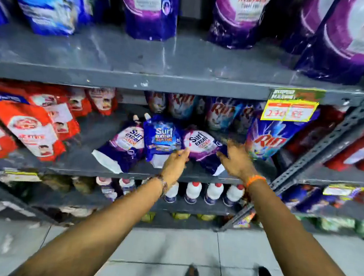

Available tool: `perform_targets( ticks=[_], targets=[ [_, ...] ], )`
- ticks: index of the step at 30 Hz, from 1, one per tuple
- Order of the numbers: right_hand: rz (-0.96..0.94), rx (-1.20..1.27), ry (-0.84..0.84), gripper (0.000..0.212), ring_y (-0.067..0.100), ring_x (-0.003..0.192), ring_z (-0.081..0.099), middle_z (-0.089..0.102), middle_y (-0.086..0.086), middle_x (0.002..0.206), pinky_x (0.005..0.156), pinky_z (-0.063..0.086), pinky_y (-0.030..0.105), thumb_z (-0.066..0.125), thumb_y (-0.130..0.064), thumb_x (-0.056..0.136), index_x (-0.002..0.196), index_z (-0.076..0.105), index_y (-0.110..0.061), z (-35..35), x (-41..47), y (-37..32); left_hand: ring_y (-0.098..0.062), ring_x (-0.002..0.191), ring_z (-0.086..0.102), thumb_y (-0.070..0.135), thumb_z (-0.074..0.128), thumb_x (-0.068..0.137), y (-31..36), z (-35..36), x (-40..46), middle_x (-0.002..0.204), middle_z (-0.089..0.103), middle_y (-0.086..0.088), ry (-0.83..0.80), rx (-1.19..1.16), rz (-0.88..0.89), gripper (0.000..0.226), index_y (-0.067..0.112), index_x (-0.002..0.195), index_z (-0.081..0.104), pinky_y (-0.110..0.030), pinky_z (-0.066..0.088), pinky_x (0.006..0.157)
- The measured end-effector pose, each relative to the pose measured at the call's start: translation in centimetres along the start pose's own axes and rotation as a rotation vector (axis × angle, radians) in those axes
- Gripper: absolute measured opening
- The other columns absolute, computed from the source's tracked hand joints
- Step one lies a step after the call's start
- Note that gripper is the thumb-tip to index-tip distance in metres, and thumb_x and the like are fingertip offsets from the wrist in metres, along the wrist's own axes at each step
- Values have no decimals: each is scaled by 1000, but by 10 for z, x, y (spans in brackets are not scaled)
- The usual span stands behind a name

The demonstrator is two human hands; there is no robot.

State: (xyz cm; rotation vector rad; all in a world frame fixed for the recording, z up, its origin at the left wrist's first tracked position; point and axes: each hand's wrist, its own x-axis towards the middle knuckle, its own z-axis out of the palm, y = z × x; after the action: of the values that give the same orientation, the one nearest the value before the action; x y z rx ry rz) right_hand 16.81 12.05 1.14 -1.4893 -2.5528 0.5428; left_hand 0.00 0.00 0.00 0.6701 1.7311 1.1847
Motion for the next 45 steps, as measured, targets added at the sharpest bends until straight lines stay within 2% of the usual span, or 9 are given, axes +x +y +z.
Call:
perform_targets(
  ticks=[4,9,14,18,26,29,34,37,45],
  targets=[
    [31,44,-145,57,43,140,34,43,24,150,114,34,45,52,-30,100,149,34,-6,-3,38,-3,-24,104,57,46,48,98,15,23,20,129,56,-10,-32,-190,-321,53,11,137,48,-30,45,77],
    [76,60,-183,47,46,126,54,55,31,137,104,47,47,48,-29,99,135,47,1,18,73,2,-26,137,46,41,49,99,23,54,31,147,53,-7,61,-311,-333,50,14,140,50,-40,35,115],
    [122,109,-212,60,45,127,53,50,26,142,103,48,51,54,-38,96,144,36,-6,31,73,20,-25,105,65,36,63,90,5,74,53,128,67,-11,154,-495,-344,48,16,133,58,-36,57,75],
    [215,251,-258,69,38,122,57,56,16,136,99,49,40,72,-34,85,140,40,-7,25,53,31,-36,107,68,23,73,81,-2,72,50,120,69,-16,134,-526,-390,47,15,124,59,-49,60,82],
    [288,626,-430,59,20,98,71,76,1,107,92,59,40,90,-36,60,110,69,-12,25,48,60,-35,110,65,-17,56,83,-7,67,42,123,67,-18,22,-453,-417,59,10,135,49,-38,57,65],
    [272,695,-401,48,21,102,70,75,-1,105,91,58,36,91,-25,66,108,70,-14,14,29,53,-29,101,63,-23,55,80,-3,57,34,108,68,-10,-28,-454,-383,65,13,134,46,-41,57,76],
    [321,871,-359,58,19,97,64,64,0,101,79,58,38,83,-3,76,121,50,-20,7,2,53,-29,123,53,-27,61,71,2,52,23,136,57,-9,-67,-317,-203,90,23,142,38,-48,53,99],
    [215,917,-261,76,15,97,64,62,2,109,63,59,22,81,5,75,138,43,-15,3,-11,53,-23,113,58,-28,60,72,8,53,13,135,59,-13,-70,-299,-137,91,21,144,34,-36,58,83],
    [-123,941,4,80,10,118,62,61,-10,126,88,58,25,83,5,73,137,48,-26,-12,-19,44,-30,114,63,-30,64,71,28,50,8,128,63,-21,-54,-266,42,84,15,138,39,-29,59,79]
  ],
)
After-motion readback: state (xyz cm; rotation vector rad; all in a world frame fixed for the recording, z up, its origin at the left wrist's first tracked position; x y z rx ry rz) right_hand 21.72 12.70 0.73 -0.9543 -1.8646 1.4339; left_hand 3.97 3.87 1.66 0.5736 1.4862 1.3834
